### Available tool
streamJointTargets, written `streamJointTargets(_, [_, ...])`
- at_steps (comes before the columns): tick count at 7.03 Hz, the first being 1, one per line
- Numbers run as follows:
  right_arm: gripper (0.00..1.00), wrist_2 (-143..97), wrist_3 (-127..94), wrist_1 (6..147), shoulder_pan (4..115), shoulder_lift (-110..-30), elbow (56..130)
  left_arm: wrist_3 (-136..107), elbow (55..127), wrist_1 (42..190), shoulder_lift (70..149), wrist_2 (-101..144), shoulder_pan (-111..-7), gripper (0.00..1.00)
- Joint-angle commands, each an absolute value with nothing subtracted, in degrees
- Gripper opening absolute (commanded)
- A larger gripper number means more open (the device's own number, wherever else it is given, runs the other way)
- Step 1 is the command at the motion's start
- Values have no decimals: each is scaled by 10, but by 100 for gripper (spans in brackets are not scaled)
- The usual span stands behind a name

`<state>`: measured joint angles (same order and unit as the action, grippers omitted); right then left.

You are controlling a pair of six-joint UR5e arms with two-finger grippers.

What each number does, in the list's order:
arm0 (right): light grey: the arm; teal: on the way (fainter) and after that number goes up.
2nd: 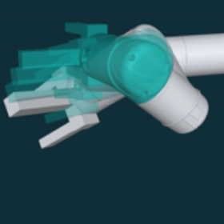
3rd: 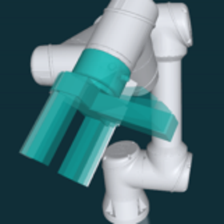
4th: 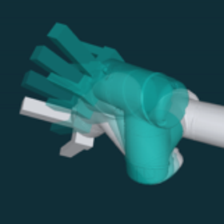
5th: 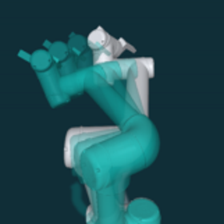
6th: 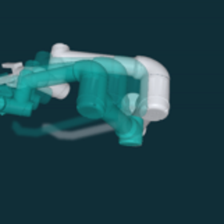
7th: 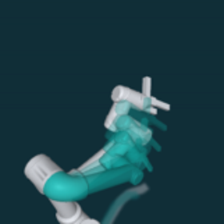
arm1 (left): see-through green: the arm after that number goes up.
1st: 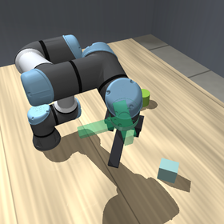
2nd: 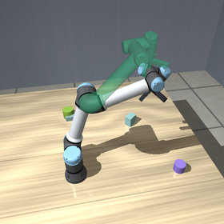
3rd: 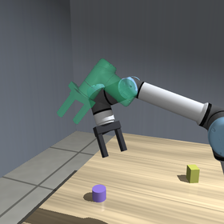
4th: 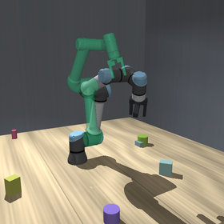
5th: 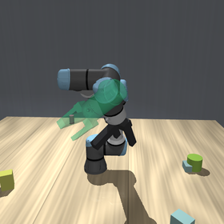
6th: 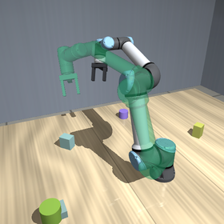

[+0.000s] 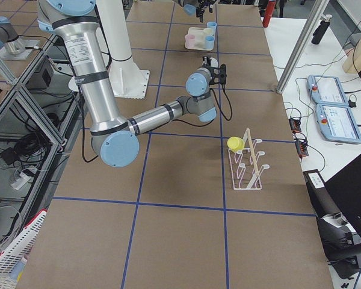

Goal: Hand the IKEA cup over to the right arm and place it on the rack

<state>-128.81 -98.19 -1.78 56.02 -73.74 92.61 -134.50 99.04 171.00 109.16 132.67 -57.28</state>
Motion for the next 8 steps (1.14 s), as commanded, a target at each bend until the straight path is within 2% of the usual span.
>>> streamJointTargets(1, [0, -1339, -844, 81, 624, -759, 928, -1118, 991, 1611, 1041, 1335, -636, 100])
streamJointTargets(6, [0, -1373, -609, 207, 728, -838, 935, -633, 1003, 1331, 975, 1299, -732, 100])
streamJointTargets(8, [0, -1369, -448, 373, 767, -846, 966, -603, 1003, 1328, 945, 1269, -729, 100])
